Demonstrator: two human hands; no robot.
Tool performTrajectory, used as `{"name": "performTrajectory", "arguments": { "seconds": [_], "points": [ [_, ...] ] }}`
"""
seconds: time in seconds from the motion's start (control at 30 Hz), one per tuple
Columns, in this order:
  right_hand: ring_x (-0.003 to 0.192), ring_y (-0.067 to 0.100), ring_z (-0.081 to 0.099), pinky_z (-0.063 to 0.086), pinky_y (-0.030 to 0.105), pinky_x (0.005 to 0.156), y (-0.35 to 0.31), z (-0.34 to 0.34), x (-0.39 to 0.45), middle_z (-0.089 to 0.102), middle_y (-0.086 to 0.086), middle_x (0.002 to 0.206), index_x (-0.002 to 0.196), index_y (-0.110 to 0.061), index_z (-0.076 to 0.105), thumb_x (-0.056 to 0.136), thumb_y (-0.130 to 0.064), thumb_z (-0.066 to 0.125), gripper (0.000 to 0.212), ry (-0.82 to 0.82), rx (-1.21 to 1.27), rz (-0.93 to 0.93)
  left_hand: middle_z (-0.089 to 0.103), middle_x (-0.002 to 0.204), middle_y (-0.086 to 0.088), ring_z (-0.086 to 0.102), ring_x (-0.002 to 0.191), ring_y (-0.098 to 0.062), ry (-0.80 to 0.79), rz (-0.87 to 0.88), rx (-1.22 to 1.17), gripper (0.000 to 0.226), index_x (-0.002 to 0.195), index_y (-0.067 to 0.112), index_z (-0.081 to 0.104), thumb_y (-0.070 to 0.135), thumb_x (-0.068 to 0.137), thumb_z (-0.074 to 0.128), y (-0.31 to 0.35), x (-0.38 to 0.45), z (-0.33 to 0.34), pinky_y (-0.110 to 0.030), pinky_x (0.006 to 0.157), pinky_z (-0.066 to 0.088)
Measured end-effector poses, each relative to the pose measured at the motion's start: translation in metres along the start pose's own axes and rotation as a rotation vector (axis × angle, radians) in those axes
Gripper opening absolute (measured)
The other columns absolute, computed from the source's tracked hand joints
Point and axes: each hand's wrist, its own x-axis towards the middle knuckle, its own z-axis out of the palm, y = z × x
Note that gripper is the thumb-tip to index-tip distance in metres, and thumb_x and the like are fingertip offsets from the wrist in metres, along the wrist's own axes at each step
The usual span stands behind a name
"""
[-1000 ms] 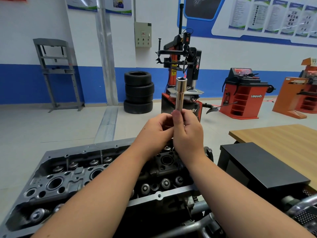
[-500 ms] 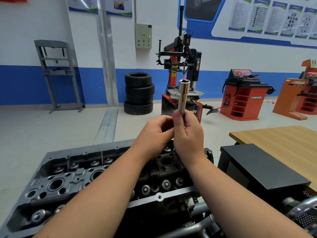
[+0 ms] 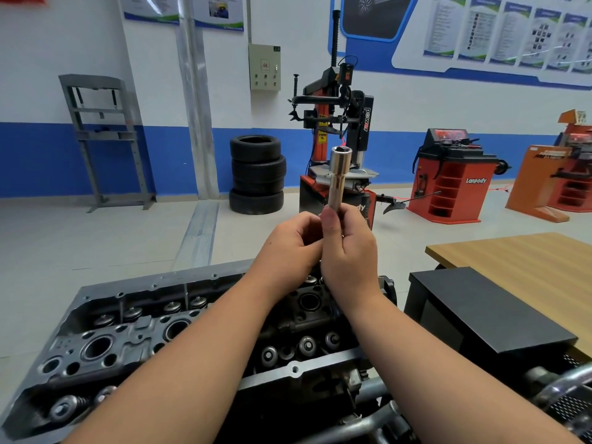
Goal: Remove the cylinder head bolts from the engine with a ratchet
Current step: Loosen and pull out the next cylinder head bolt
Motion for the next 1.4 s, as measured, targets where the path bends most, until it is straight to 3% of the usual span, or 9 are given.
{"name": "performTrajectory", "arguments": {
  "seconds": [0.13,0.43,0.6,0.77,0.87,0.97,1.13,1.27,1.4],
  "points": [
    [0.083,0.005,0.061,0.046,0.016,0.071,-0.0001,0.0014,0.0009,0.065,-0.008,0.086,0.095,-0.027,0.059,0.103,-0.038,0.041,0.023,0.021,0.012,0.045,0.077,0.108,0.011,0.073,0.103,-0.008,-0.127,0.001,-0.058,0.021,0.124,0.027,0.068,0.034,0.106,0.058,0.0018,-0.0067,-0.0008,-0.029,0.089,0.06],
    [0.082,0.009,0.068,0.053,0.021,0.071,0.0003,0.0002,-0.0002,0.069,-0.008,0.084,0.094,-0.036,0.057,0.099,-0.036,0.056,0.005,-0.011,0.08,0.02,0.076,0.085,0.009,0.069,0.074,-0.001,0.024,0.018,-0.001,0.006,0.104,0.023,0.068,0.022,0.099,0.069,0.0025,-0.0037,0.0023,-0.019,0.063,0.053],
    [0.083,0.004,0.059,0.043,0.013,0.073,0.0025,0.0033,0.0016,0.061,-0.008,0.086,0.096,-0.018,0.063,0.103,-0.033,0.043,0.025,0.002,-0.022,-0.027,0.078,0.104,0.004,0.073,0.098,-0.009,-0.112,0.037,-0.077,0.02,0.118,0.023,0.071,0.031,0.107,0.057,0.0039,-0.0074,-0.0001,-0.025,0.082,0.059],
    [0.084,0.002,0.062,0.046,0.014,0.074,-0.0002,0.002,-0.0003,0.063,-0.013,0.087,0.106,-0.03,0.054,0.094,-0.053,0.052,0.026,-0.009,0.048,0.035,0.078,0.091,0.011,0.071,0.082,-0.002,-0.059,0.046,-0.007,0.014,0.104,0.033,0.074,0.024,0.103,0.063,0.0061,-0.0048,0.0005,-0.018,0.068,0.054],
    [0.079,0.005,0.065,0.047,0.014,0.069,-0.0007,0.0008,-0.0002,0.065,-0.011,0.082,0.097,-0.038,0.053,0.097,-0.042,0.057,0.006,-0.001,0.064,0.005,0.079,0.092,0.003,0.075,0.084,-0.017,0.006,0.01,-0.024,0.012,0.107,0.022,0.073,0.016,0.097,0.07,0.0027,-0.0004,0.0034,-0.03,0.069,0.06],
    [0.082,0.006,0.064,0.048,0.014,0.071,-0.0004,0.0006,0.0001,0.066,-0.009,0.085,0.095,-0.035,0.057,0.102,-0.031,0.051,0.01,-0.018,0.052,-0.042,0.077,0.084,0.009,0.071,0.074,-0.005,0.02,0.013,-0.038,0.009,0.103,0.022,0.071,0.015,0.097,0.071,0.0001,0.0002,0.0023,-0.02,0.063,0.053],
    [0.081,-0.001,0.063,0.045,0.01,0.069,0.0,0.0024,0.0016,0.065,-0.015,0.082,0.094,-0.035,0.058,0.102,-0.039,0.043,0.017,0.024,0.056,0.028,0.077,0.111,0.012,0.071,0.107,-0.004,-0.119,0.029,-0.093,0.024,0.127,0.021,0.069,0.027,0.107,0.059,0.0018,-0.0068,-0.0005,-0.019,0.087,0.055],
    [0.081,0.002,0.062,0.047,0.015,0.071,-0.0002,0.003,0.0021,0.062,-0.024,0.083,0.101,-0.039,0.051,0.094,-0.056,0.05,0.018,-0.009,0.081,0.053,0.078,0.102,0.004,0.074,0.098,-0.013,-0.067,0.013,-0.031,0.016,0.117,0.023,0.072,0.026,0.104,0.063,0.0044,-0.0057,0.0007,-0.028,0.081,0.06],
    [0.075,0.0,0.061,0.044,0.011,0.065,-0.0006,0.0012,0.0014,0.063,-0.022,0.081,0.095,-0.036,0.052,0.1,-0.04,0.054,0.007,-0.016,0.085,0.037,0.075,0.088,-0.001,0.069,0.076,-0.006,0.051,0.017,0.004,0.005,0.101,0.017,0.07,0.018,0.097,0.072,0.0002,-0.003,-0.0001,-0.026,0.067,0.058]
  ]
}}
